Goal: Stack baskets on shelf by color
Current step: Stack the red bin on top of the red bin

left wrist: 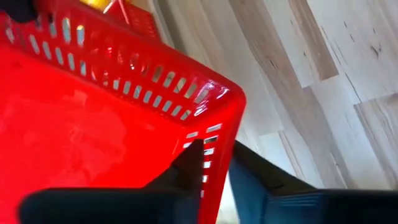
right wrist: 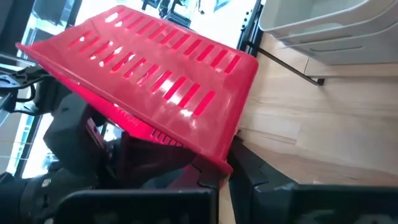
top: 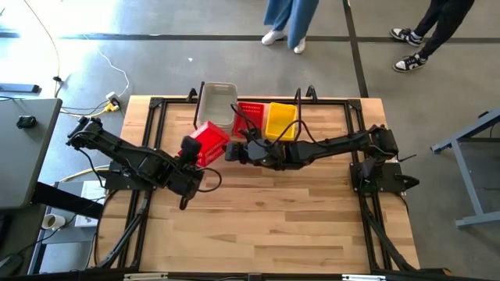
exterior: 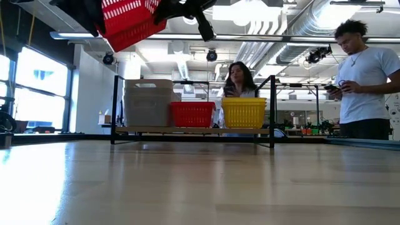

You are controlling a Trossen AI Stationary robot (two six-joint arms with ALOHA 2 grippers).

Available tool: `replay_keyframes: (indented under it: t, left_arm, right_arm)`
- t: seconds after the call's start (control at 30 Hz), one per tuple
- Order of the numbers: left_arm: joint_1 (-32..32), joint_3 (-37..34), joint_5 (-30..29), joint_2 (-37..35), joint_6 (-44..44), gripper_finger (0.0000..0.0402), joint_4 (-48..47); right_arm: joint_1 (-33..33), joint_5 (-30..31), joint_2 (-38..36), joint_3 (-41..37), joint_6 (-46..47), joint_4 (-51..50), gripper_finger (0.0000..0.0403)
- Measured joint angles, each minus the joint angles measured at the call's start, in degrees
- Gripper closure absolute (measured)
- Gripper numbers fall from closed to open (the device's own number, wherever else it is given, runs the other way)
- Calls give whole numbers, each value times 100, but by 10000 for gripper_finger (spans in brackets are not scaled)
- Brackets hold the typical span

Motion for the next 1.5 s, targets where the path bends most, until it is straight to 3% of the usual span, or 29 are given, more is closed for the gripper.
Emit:
replay_keyframes:
  t: [0.17,0.57,0.9,1.07,1.5]
  left_arm:
    - [-11,0,5,0,260,394,43]
    - [-327,0,438,0,-71,399,305]
    - [-529,4,632,0,-677,401,322]
    - [-522,4,573,0,-757,401,369]
    - [-153,4,534,0,101,401,2188]
  right_arm:
    - [-7,1,0,0,-19,51,403]
    - [-7,-225,9,0,-703,-39,397]
    - [-41,-242,-18,0,-898,-233,299]
    - [-34,-66,-196,4,-1163,-356,278]
    - [-40,354,-1127,4,-2807,-575,277]
